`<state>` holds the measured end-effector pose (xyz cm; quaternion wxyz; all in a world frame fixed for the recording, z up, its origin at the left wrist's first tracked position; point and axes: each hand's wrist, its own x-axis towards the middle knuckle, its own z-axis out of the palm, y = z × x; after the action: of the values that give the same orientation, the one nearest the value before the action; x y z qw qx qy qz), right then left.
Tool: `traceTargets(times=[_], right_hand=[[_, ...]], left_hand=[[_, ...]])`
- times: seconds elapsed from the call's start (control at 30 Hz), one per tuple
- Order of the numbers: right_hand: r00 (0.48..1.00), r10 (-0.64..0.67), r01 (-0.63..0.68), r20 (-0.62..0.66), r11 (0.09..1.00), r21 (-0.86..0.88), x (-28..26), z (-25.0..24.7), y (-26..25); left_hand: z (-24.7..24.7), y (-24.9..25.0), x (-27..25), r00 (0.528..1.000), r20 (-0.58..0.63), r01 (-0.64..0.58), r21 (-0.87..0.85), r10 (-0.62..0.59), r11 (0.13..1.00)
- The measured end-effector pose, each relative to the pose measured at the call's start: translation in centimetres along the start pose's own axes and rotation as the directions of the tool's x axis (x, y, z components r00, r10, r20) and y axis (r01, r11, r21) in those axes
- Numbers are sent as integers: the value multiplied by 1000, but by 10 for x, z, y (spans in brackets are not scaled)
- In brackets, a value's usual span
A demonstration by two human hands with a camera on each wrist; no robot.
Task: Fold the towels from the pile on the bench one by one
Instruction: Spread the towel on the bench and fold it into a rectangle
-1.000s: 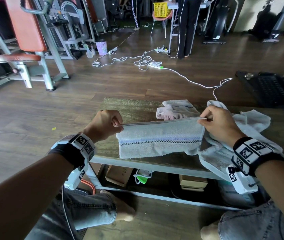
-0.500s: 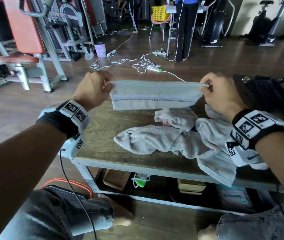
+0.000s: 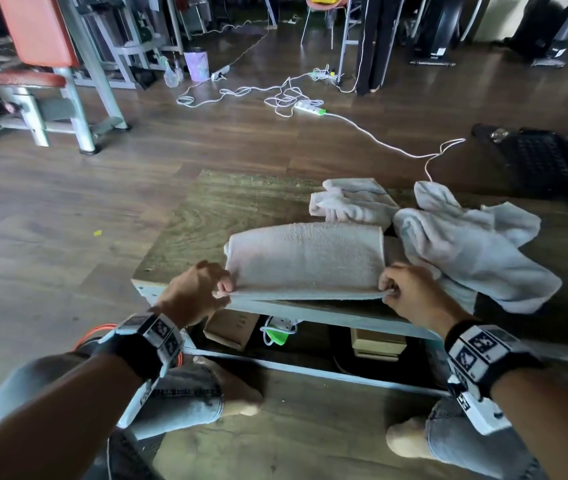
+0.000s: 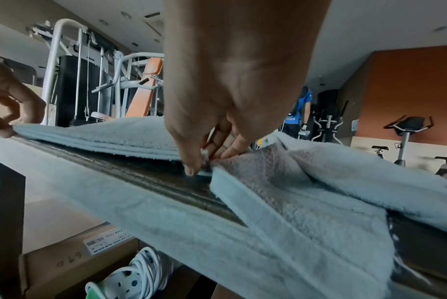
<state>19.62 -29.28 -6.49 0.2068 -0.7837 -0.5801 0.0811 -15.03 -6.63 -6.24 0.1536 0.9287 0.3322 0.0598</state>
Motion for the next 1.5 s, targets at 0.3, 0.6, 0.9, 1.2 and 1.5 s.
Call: traceTargets(times=[0.3,0.6,0.9,1.2,1.5], right_hand=[[1000,2,6,25,957,-288,3,-18,-31],[985,-100,77,-139,984,-162,60,66,-88],[991,-25,-14,-130,956,-294,54,92,-71],[989,44,-78,-138,964,-253,50,87,-68],[962,204,-251,-179,921,-298,38,80,-54]], left_hand=[[3,21,8,991,-107,-79,20,81,997],[50,97,73,972,-228,-84,-92,61,992],[76,84,69,985,-169,46,39,-38,998],[68,79,60,983,-137,129,46,-121,991],[63,45,43,949,-121,292,-5,-290,956]])
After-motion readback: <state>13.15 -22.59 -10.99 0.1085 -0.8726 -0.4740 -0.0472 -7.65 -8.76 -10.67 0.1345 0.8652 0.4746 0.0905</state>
